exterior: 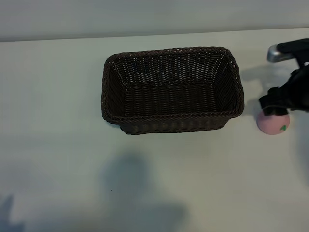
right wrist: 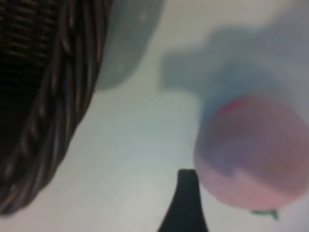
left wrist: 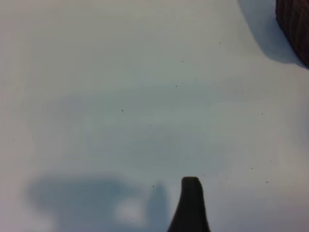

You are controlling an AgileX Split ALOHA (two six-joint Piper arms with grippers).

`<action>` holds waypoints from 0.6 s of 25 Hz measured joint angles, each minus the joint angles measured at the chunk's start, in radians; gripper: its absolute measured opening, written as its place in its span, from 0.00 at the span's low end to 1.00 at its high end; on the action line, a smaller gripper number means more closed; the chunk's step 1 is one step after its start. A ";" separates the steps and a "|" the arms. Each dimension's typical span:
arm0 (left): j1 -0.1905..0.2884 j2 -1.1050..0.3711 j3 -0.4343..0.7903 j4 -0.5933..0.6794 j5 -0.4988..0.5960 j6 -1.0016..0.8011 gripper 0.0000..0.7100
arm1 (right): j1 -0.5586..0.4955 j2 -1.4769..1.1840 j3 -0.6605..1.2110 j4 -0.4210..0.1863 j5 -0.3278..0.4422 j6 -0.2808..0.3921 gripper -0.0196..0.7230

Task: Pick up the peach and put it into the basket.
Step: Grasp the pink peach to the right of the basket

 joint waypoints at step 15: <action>0.000 0.000 0.000 0.000 0.000 0.000 0.84 | 0.002 0.132 -0.001 -0.112 -0.062 0.124 0.24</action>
